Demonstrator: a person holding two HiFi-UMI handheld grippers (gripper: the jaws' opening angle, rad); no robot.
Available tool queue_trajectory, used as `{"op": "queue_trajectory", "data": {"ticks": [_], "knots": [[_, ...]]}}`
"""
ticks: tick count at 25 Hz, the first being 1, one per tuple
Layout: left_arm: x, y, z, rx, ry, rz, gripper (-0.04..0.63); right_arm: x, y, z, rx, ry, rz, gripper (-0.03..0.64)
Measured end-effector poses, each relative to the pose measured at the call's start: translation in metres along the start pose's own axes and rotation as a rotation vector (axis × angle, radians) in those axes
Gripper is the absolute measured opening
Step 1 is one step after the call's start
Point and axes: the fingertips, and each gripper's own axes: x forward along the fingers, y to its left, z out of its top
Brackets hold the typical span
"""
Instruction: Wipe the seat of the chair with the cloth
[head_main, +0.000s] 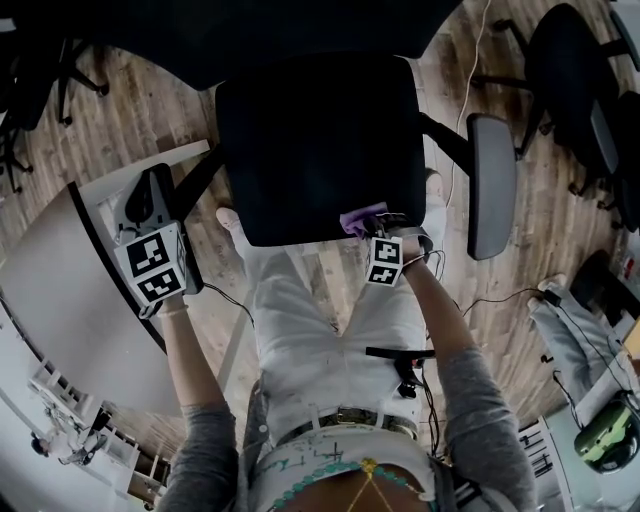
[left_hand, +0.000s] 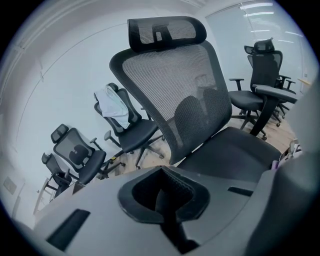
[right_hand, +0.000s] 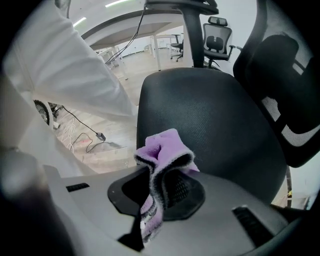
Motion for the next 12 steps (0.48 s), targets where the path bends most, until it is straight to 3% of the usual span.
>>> {"op": "queue_trajectory", "data": {"ticks": [12], "knots": [[0.001,-0.002,0.000,-0.010,-0.003,-0.005,0.008,-0.014,-0.007,-0.038,0.054,0.078,-0.001,0.048]]}}
